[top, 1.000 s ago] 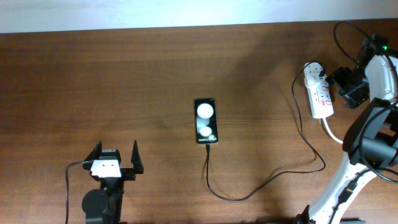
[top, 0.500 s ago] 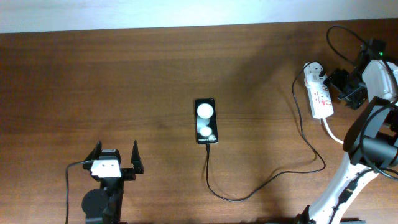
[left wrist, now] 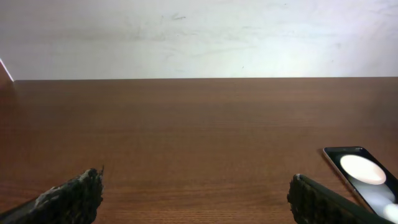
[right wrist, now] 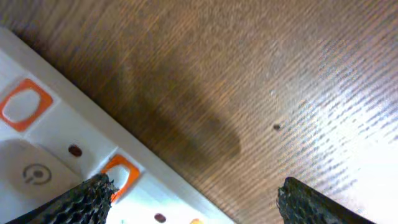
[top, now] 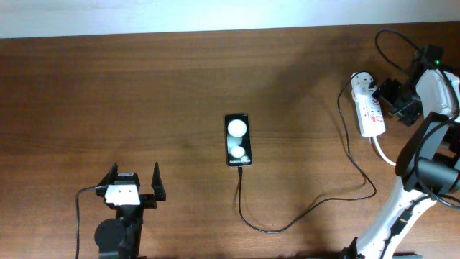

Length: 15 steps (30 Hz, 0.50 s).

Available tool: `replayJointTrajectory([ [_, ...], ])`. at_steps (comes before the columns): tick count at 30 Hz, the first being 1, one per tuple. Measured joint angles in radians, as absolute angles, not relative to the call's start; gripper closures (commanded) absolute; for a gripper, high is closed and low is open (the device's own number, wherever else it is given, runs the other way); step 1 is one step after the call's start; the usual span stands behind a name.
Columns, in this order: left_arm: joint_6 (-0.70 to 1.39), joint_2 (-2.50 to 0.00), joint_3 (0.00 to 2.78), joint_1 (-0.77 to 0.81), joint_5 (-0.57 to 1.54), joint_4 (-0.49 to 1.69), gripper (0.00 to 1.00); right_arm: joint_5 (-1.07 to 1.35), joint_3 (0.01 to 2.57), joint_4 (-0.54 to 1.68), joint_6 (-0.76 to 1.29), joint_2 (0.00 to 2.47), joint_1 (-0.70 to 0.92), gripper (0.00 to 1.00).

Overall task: Plug charger to phone and switch on socket
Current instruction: 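Press down the power strip switch with the right gripper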

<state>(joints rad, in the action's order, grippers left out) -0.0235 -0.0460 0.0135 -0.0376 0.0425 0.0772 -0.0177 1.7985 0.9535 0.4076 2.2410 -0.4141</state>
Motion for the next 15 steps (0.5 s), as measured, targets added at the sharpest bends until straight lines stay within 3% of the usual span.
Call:
replayJointTrajectory([
  [15, -0.023, -0.046, 0.014, -0.038, 0.043, 0.077, 0.01, -0.053, 1.824, 1.029, 0.391, 2.231, -0.399, 0.08],
])
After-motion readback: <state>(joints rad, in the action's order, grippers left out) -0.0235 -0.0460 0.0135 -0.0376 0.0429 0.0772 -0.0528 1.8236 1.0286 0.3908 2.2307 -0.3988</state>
